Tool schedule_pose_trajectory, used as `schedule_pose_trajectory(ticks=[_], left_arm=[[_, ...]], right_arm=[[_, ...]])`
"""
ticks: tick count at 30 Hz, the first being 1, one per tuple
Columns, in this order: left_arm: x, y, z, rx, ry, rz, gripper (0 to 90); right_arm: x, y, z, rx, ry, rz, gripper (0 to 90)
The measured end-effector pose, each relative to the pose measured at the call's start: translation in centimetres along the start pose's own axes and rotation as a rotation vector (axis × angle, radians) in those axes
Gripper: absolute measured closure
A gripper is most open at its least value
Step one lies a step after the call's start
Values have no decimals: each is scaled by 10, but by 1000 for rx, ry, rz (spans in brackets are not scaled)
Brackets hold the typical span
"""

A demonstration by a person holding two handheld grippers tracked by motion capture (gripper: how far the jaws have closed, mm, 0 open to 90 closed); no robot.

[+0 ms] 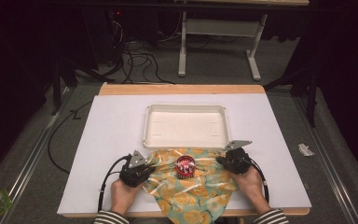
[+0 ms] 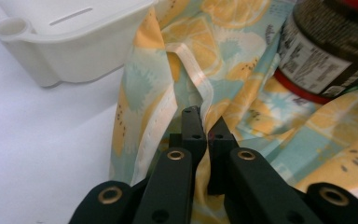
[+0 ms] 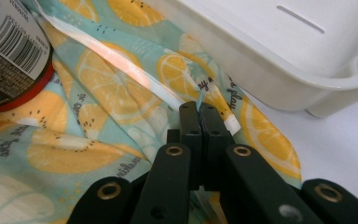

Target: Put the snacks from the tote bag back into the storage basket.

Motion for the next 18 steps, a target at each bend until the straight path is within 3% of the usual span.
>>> schedule_pose_trajectory(ticks=[4, 8, 12, 18], left_arm=[[0, -1, 2, -11, 18, 12, 886], [-1, -1, 4, -3, 45, 11, 813], [-1, 2, 5, -5, 52, -28, 737], [0, 4, 6, -23, 68, -47, 651]], right_arm=[[1, -2, 1, 16, 13, 6, 900], [-1, -7, 8, 25, 57, 13, 787], [-9, -12, 20, 11, 122, 20, 691], [-18, -21, 33, -6, 188, 40, 595]])
Point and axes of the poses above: each handheld gripper's, and its own axes: z roughly backward along the jaws, x roughly out of its underside, y roughly to its right, the point moved 5 cm from there along -z, roughly forward along the jaws, and after that the axes turned 9 degrees about y, right-handed, at the moved point
